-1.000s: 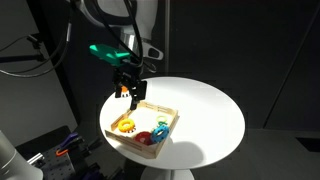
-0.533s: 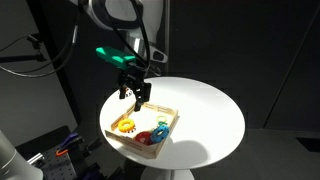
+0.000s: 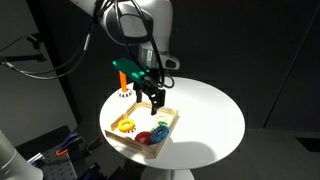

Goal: Remove the blue ring from the wooden tray and put it on the table to the right

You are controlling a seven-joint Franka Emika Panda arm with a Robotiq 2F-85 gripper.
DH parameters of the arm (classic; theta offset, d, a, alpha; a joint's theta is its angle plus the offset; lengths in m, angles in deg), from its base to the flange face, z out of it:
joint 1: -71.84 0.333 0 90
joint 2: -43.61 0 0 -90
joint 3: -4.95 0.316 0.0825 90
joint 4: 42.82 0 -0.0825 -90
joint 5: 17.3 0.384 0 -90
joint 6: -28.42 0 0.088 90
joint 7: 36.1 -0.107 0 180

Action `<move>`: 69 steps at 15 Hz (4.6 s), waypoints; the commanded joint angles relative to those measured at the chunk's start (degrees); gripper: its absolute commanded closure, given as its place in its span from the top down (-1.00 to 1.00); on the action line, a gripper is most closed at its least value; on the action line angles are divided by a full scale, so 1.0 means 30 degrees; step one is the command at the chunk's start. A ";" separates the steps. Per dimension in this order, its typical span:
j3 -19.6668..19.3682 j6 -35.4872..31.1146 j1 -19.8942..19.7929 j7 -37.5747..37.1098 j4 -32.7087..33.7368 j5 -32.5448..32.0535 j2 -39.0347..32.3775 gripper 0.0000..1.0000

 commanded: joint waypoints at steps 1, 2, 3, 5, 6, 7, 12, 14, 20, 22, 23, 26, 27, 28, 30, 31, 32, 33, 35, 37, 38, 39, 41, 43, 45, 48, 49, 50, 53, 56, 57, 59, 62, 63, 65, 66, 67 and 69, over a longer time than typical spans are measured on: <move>0.0064 -0.2021 -0.0392 0.0580 -0.0463 0.0445 -0.0011 1.00; 0.0054 -0.1996 -0.0422 0.0745 -0.0442 0.0656 -0.0045 1.00; 0.0055 -0.1229 -0.0418 0.1207 -0.0118 0.1088 -0.0043 1.00; 0.0209 -0.1572 -0.0377 0.0367 -0.0276 0.0531 -0.0206 1.00; 0.0219 -0.1572 -0.0376 0.0360 -0.0278 0.0528 -0.0230 1.00; 0.0232 -0.1572 -0.0375 0.0358 -0.0278 0.0528 -0.0262 1.00; 0.0144 -0.1954 -0.0482 0.0430 -0.0320 0.0693 -0.0512 1.00; 0.0070 -0.2212 -0.0580 0.0493 -0.0329 0.0834 -0.0692 1.00; -0.0059 -0.3869 -0.1054 0.0907 -0.0457 0.1747 -0.1583 1.00; -0.0046 -0.4390 -0.1224 0.1135 -0.0451 0.2316 -0.2022 1.00; -0.0018 -0.4621 -0.1311 0.1352 -0.0449 0.2658 -0.2248 1.00; 0.0146 -0.5720 -0.1520 0.2244 -0.0478 0.3642 -0.3027 1.00; 0.0208 -0.6248 -0.1573 0.2504 -0.0476 0.3826 -0.3315 1.00; 0.0286 -0.6635 -0.1627 0.2754 -0.0411 0.4010 -0.3636 1.00; 0.0482 -0.7458 -0.1713 0.3112 -0.0318 0.4325 -0.4258 1.00; 0.0608 -0.7815 -0.1789 0.3282 -0.0295 0.4512 -0.4548 1.00; 0.0755 -0.8053 -0.1885 0.3454 -0.0277 0.4709 -0.4791 1.00; 0.0916 -0.8294 -0.1989 0.3640 -0.0264 0.4911 -0.5030 1.00; 0.1249 -0.8672 -0.2225 0.3949 -0.0239 0.5214 -0.5511 1.00; 0.1595 -0.8897 -0.2529 0.4231 -0.0150 0.5366 -0.5933 1.00; 0.1745 -0.8990 -0.2666 0.4370 -0.0080 0.5410 -0.6144 1.00; 0.1887 -0.9149 -0.2795 0.4426 0.0010 0.5399 -0.6357 1.00; 0.2159 -0.9389 -0.3040 0.4504 0.0190 0.5325 -0.6735 1.00; 0.2404 -0.9573 -0.3244 0.4528 0.0423 0.5236 -0.7098 1.00; 0.2634 -0.9672 -0.3413 0.4518 0.0672 0.5185 -0.7425 1.00; 0.2934 -0.9697 -0.3621 0.4448 0.1037 0.5144 -0.7893 0.48; 0.3010 -0.9688 -0.3678 0.4417 0.1147 0.5117 -0.8025 0.31; 0.3071 -0.9667 -0.3725 0.4381 0.1242 0.5080 -0.8146 0.17; 0.3224 -0.9626 -0.3844 0.4289 0.1403 0.5024 -0.8194 -0.33; 0.3295 -0.9555 -0.3938 0.4281 0.1383 0.5126 -0.7822 -0.80; 0.3353 -0.9539 -0.4007 0.4373 0.1346 0.5232 -0.7621 -0.84; 0.3462 -0.9481 -0.4164 0.4523 0.1328 0.5467 -0.7271 -0.81; 0.3311 -0.9641 -0.4281 0.4327 0.1411 0.5598 -0.6929 -0.81; 0.3200 -0.9698 -0.4299 0.4231 0.1479 0.5569 -0.6892 -0.81; 0.2920 -0.9707 -0.4372 0.3917 0.1807 0.5416 -0.7046 -0.81; 0.2778 -0.9694 -0.4430 0.3801 0.1999 0.5349 -0.7155 -0.81; 0.2616 -0.9631 -0.4502 0.3659 0.2258 0.5289 -0.7312 -0.81; 0.2305 -0.9581 -0.4646 0.3443 0.2695 0.5210 -0.7557 -0.81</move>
